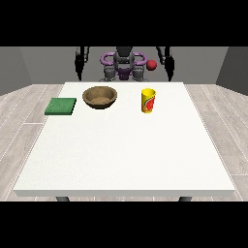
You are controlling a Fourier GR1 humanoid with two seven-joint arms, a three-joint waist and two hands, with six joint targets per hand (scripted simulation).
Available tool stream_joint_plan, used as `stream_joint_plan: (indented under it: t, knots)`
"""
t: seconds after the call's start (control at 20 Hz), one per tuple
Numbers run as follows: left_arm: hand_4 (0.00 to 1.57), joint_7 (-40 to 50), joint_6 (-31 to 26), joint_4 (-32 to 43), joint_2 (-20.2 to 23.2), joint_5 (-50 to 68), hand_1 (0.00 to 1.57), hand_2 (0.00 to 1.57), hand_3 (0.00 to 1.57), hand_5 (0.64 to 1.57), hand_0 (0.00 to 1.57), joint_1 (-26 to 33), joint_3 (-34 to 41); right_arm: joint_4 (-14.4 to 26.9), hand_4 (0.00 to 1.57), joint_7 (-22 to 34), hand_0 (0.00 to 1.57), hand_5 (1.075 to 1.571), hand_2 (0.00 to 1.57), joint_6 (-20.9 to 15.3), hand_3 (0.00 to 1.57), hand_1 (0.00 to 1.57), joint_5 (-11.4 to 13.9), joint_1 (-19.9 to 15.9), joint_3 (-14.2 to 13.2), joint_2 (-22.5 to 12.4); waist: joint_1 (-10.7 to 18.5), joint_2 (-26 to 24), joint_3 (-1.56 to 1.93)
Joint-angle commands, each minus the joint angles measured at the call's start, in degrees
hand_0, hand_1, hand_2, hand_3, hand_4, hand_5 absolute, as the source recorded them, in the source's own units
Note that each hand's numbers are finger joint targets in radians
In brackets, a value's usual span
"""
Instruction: Pick the cup and pour the ball into the bowl, then pick the bowl and place it on the pad
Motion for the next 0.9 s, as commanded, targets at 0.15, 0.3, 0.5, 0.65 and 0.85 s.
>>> stream_joint_plan:
  t: [0.15,0.3,0.5,0.65,0.85]
  knots:
    - [0.0,4.03,-0.66,-5.14,1.91,0.39,0.0,0.0,0.0,1.524,0.0,-0.87,0.18,-4.94,0.0,4.19,0.0,1.568,0.0,0.36,0.0,0.0,-0.37,-0.43,-0.89,-2.49,-0.45,-13.41,1.3]
    - [0.0,0.88,-0.23,-7.86,-4.48,9.43,0.0,0.0,0.0,1.524,0.0,5.75,-3.97,-3.9,0.0,-0.92,0.0,1.568,0.0,1.99,0.0,0.0,-7.07,6.91,-2.43,2.03,-1.23,-19.13,1.86]
    - [0.0,-0.21,6.68,-12.25,-4.67,11.27,0.0,0.0,0.0,1.525,0.0,5.82,-14.68,-4.19,0.0,-0.57,0.0,1.567,0.0,-0.47,0.0,0.0,-6.36,0.58,-5.06,1.37,0.68,-14.48,1.82]
    - [0.0,-2.14,3.76,-16.29,-4.74,7.78,0.0,0.0,0.0,1.507,0.0,7.19,-13.36,-3.43,0.0,-5.4,0.0,1.566,0.0,1.12,0.0,0.0,-7.9,0.65,-8.15,0.28,1.76,-9.42,1.83]
    - [0.0,-2.07,4.89,-14.26,-3.41,3.88,0.0,0.0,0.0,1.453,0.0,0.46,-11.44,-5.26,0.0,-3.3,0.0,1.566,0.0,0.46,0.0,0.0,-5.09,-2.44,-4.29,1.54,-0.05,-5.31,1.82]
